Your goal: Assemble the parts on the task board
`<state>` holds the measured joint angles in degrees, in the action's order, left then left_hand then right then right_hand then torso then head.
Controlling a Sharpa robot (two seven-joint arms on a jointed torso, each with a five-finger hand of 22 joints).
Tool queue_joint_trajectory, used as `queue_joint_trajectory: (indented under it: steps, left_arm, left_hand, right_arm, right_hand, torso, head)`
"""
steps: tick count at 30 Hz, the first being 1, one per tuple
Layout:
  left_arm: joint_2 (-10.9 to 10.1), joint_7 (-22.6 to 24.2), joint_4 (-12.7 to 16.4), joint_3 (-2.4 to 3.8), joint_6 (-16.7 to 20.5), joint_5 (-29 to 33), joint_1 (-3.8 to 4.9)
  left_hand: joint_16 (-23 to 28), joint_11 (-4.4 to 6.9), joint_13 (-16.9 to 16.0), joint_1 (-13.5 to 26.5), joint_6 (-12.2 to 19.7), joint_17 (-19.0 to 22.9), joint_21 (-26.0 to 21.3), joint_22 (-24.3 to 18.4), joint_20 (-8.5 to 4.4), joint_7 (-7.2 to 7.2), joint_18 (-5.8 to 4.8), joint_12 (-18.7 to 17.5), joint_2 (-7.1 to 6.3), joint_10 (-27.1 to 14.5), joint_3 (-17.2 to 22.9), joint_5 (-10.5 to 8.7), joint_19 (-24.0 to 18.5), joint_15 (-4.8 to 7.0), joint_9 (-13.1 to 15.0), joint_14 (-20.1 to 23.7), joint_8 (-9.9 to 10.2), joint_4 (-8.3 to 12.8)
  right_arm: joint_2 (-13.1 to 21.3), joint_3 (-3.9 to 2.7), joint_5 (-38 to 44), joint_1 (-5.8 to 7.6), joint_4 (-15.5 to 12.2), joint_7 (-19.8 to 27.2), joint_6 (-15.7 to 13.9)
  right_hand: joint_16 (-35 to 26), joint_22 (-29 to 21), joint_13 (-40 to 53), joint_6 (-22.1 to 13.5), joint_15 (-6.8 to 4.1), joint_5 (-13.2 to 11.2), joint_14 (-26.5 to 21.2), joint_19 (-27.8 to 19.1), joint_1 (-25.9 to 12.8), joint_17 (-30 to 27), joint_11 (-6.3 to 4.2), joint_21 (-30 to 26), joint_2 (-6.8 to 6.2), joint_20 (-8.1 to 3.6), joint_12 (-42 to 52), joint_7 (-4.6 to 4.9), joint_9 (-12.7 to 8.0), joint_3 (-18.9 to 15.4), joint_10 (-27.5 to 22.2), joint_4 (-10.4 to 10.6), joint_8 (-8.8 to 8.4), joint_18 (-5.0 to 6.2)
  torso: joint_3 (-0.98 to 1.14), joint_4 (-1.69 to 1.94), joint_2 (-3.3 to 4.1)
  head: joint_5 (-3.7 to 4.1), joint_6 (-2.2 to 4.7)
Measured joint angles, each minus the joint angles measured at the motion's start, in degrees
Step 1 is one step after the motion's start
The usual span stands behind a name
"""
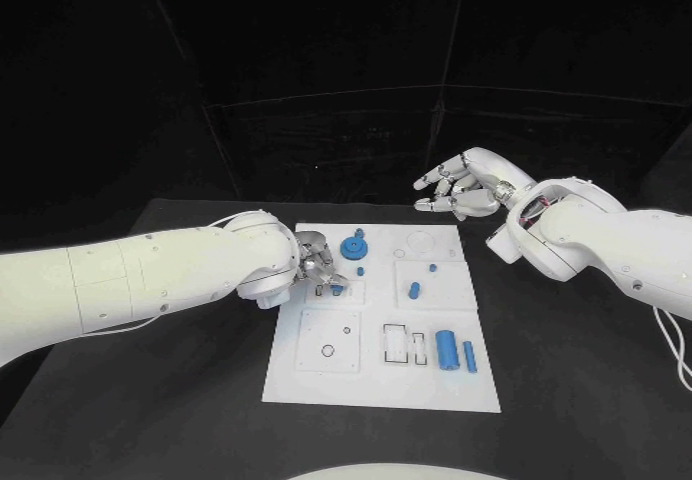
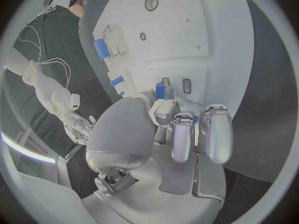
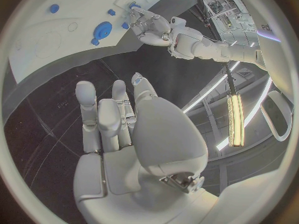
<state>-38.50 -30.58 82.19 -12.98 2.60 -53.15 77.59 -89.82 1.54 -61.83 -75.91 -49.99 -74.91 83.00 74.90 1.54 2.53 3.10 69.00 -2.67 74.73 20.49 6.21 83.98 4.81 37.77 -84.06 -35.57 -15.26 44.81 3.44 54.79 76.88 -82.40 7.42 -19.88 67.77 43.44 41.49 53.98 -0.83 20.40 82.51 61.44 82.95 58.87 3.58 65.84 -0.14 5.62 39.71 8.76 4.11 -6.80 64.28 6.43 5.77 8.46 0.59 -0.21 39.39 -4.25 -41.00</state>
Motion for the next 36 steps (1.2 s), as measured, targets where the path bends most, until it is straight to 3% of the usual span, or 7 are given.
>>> queue_joint_trajectory:
  steps: [30, 36]
  left_arm:
    - [-0.3, -0.6, 0.3, 0.07, -2.0, -2.6, -0.24]
    - [-0.3, -0.7, 0.3, 0.12, -2.4, -2.7, -0.2]
  left_hand:
    - [0.0, -0.02, 0.1, 0.4, -0.2, 0.0, 0.0, 0.0, 0.0, 0.04, 0.0, 0.0, -0.35, 0.0, 1.0, -0.06, 0.0, 0.0, 0.2, 0.0, -0.2, 0.2]
    - [0.0, -0.02, 0.1, 0.4, -0.1, 0.0, 0.0, 0.0, 0.0, 0.13, 0.0, 0.0, -0.35, 0.0, 1.0, -0.06, 0.0, 0.0, 0.3, 0.0, -0.2, 0.2]
  right_arm:
    - [-0.2, 0.0, 0.0, 0.0, 0.2, -0.1, 0.6]
    - [-0.3, 0.0, 0.0, 0.0, 0.2, -0.2, 0.7]
  right_hand:
    - [0.0, 0.3, -0.2, 0.0, 0.0, 0.0, 0.0, 0.0, 0.0, 0.4, 0.0, -0.2, 0.0, 0.0, 0.0, 0.0, 0.0, -0.2, 0.0, 0.2, 0.0, -0.01]
    - [0.0, 0.3, -0.3, 0.0, 0.0, 0.0, 0.0, 0.0, 0.0, 0.4, 0.0, -0.2, 0.0, 0.0, 0.0, 0.0, 0.0, -0.2, 0.0, 0.2, 0.0, 0.0]
  torso:
    - [0.01, 0.01, -0.01]
    - [0.04, 0.02, 0.0]
  head:
    - [-0.09, -0.25]
    - [-0.42, -0.19]
